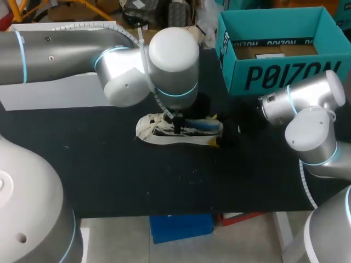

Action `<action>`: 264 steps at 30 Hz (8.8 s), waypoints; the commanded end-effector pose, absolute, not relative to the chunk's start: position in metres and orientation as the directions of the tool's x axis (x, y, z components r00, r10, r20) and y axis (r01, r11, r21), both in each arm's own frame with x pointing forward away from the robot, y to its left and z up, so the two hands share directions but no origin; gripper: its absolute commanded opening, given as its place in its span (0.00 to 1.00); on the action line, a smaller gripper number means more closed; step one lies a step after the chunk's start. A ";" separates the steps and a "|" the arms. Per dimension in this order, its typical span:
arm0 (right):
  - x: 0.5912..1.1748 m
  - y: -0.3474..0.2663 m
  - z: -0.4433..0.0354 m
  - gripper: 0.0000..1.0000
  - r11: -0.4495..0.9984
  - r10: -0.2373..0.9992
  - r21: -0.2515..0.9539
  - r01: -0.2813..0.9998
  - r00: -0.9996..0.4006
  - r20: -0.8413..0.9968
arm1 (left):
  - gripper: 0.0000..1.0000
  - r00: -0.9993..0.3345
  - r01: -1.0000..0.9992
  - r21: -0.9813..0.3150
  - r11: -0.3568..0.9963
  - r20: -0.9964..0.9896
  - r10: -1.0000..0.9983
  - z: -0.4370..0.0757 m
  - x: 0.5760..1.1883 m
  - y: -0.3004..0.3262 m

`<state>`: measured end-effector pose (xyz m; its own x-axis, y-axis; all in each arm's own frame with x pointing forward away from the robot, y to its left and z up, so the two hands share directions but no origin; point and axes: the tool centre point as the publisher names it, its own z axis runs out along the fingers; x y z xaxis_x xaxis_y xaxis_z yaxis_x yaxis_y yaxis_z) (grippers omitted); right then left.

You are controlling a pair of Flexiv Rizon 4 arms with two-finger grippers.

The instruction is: Take the shoe out of the shoebox, open the shoe tongue, remove and reinsert the insole, then place the shoe into the shoebox

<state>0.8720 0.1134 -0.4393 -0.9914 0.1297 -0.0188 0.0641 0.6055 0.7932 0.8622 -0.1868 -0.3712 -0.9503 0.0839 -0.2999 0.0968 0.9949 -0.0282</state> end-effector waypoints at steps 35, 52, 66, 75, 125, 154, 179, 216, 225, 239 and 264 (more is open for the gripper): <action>0.873 0.114 -0.441 0.00 0.607 0.131 0.792 0.066 -0.991 -0.018 | 0.36 -0.907 0.359 -0.160 0.919 -0.293 0.303 -0.396 0.878 -0.254; 0.873 0.114 -0.441 0.00 0.607 0.131 0.792 0.066 -0.991 -0.018 | 0.23 -0.902 0.343 -0.151 0.927 -0.327 0.281 -0.386 0.876 -0.270; 0.873 0.114 -0.441 0.00 0.607 0.131 0.792 0.066 -0.991 -0.018 | 0.24 -0.933 0.293 -0.177 0.940 -0.269 0.240 -0.397 0.875 -0.264; 0.873 0.114 -0.441 0.00 0.607 0.131 0.792 0.066 -0.991 -0.018 | 0.00 -0.928 0.308 -0.181 0.934 -0.272 0.253 -0.394 0.875 -0.268; 0.873 0.114 -0.441 0.00 0.607 0.131 0.792 0.066 -0.991 -0.018 | 0.00 -0.938 0.346 -0.722 0.599 -0.272 0.215 -0.201 0.739 -0.268; 0.873 0.114 -0.441 0.00 0.607 0.131 0.792 0.066 -0.991 -0.018 | 0.00 -0.985 -0.127 -0.983 -0.130 0.110 0.136 -0.104 0.726 -0.210; 0.873 0.114 -0.441 0.00 0.607 0.131 0.792 0.066 -0.991 -0.018 | 0.00 -0.959 -0.121 -0.984 -0.130 0.083 0.272 0.014 0.663 -0.253; 0.873 0.114 -0.441 0.00 0.607 0.131 0.792 0.066 -0.991 -0.018 | 0.00 -0.956 -0.092 -0.979 -0.182 0.036 0.290 0.060 0.594 -0.252; 0.880 0.085 -0.434 1.00 0.727 0.175 0.675 0.126 -0.985 -0.005 | 0.00 -0.956 -0.092 -0.979 -0.182 0.036 0.290 0.060 0.594 -0.252; 0.889 0.079 -0.407 1.00 0.896 0.214 0.386 0.218 -0.975 0.053 | 0.00 -0.956 -0.092 -0.979 -0.182 0.036 0.290 0.060 0.594 -0.252; 0.883 0.113 -0.392 1.00 0.991 0.132 -0.014 0.132 -0.991 0.013 | 0.00 -0.956 -0.092 -0.979 -0.182 0.036 0.290 0.060 0.594 -0.252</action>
